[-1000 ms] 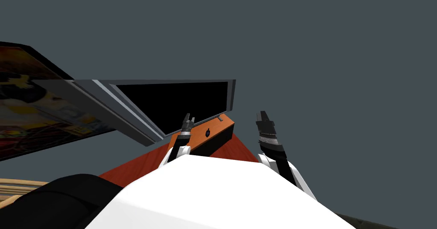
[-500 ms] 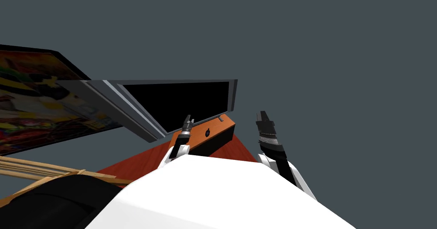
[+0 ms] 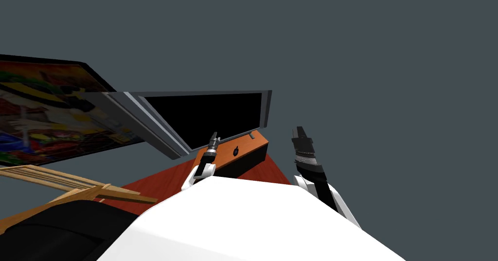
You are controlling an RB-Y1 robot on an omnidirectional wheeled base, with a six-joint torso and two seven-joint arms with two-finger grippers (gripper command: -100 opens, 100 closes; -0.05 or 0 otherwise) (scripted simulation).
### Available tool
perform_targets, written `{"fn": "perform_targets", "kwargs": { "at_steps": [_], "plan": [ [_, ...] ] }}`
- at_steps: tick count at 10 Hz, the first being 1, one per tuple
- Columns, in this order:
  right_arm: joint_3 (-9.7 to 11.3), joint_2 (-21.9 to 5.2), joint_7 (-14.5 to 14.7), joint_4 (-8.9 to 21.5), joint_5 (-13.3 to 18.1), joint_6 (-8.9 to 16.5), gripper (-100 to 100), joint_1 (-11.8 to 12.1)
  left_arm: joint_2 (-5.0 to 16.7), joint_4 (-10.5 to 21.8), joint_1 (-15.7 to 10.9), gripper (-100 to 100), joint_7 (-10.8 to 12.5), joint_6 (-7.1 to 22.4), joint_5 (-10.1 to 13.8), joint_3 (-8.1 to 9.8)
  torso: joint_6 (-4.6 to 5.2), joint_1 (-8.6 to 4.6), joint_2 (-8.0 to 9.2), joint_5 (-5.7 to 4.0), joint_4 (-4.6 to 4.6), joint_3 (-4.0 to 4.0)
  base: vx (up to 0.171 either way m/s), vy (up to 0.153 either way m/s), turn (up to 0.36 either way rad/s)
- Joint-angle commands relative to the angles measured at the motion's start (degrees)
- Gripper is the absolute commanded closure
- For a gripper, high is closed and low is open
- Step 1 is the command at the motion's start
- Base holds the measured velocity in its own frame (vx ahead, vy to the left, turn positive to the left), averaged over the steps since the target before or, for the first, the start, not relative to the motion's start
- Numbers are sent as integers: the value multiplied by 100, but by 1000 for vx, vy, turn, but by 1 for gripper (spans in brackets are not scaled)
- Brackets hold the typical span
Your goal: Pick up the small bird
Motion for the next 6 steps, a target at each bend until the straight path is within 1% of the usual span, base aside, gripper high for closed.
{"fn": "perform_targets", "kwargs": {
  "at_steps": [1,2,3,4,5,6],
  "plan": [
    [0,0,0,0,0,0,0,0,46,286,-166,-100,12,77,-21,130,0,0,0,0,0,0,21,-34,134],
    [0,0,0,0,0,0,0,1,46,402,-166,-100,12,77,-21,130,-3,0,-3,1,0,-1,20,-55,96],
    [0,0,0,0,0,0,0,0,89,548,-328,-100,24,189,-38,257,-1,-5,-2,0,-1,-1,29,-94,145],
    [0,1,0,0,0,0,0,1,89,662,-328,-100,24,189,-38,257,-2,-18,-5,-3,-1,-3,28,-89,95],
    [0,0,0,0,0,0,0,0,89,734,-328,-100,24,189,-38,257,-1,-19,-5,-4,-1,-3,12,-41,-3],
    [0,0,0,0,0,0,0,0,128,910,-495,-100,36,303,-53,385,1,-5,-2,-1,0,-1,29,-49,133]
  ]
}}
